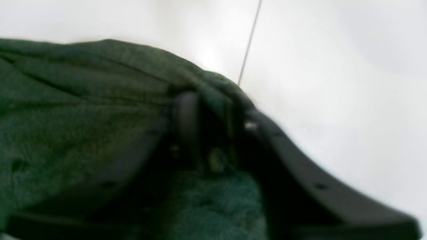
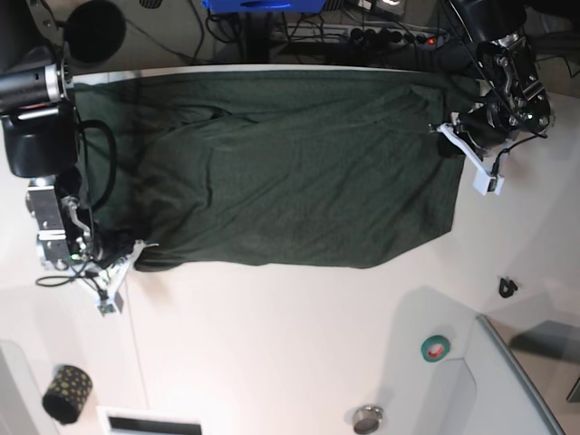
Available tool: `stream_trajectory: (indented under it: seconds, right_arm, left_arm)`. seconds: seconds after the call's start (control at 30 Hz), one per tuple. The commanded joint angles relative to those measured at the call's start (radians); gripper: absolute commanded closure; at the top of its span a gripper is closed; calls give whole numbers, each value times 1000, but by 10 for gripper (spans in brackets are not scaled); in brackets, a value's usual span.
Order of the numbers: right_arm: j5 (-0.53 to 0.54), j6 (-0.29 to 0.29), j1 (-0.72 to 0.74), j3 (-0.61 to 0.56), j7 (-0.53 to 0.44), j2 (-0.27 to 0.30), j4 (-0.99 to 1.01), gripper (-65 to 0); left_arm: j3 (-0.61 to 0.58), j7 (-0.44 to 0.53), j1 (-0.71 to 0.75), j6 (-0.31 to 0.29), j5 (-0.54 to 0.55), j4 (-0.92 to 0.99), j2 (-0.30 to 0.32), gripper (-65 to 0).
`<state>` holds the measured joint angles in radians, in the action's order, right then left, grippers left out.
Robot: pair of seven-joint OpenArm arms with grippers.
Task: Layout the t-shirt on the table in an organized manner, then fold the t-shirt properly
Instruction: 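Grasp the shirt corners with both grippers and pull them apart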
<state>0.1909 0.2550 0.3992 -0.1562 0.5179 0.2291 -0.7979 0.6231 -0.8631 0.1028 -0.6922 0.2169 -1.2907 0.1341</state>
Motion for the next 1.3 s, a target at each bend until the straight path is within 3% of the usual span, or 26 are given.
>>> stream_trajectory:
  seconds: [0.0, 0.27, 0.5, 0.7, 0.93, 1.27]
  right_arm:
    - [3, 0, 34, 7, -21, 14, -15, -63]
    - [3, 0, 36, 8, -21, 17, -24, -8]
    - [3, 0, 10, 139, -17, 17, -36, -8]
    - [3, 0, -108, 148, -12, 17, -272, -8]
    - [3, -1, -210, 278, 103, 8, -470, -8]
    - [8, 0, -458, 284, 242, -38, -754, -8]
  left_arm:
    - [5, 15, -12, -6, 17, -14, 11, 0]
    - [7, 17, -7, -6, 9, -13, 17, 0]
    - [7, 17, 10, -6, 9, -13, 19, 0]
    - [7, 17, 10, -6, 9, -13, 19, 0]
    - [7, 17, 8, -6, 9, -13, 19, 0]
    - [7, 17, 5, -6, 9, -19, 19, 0]
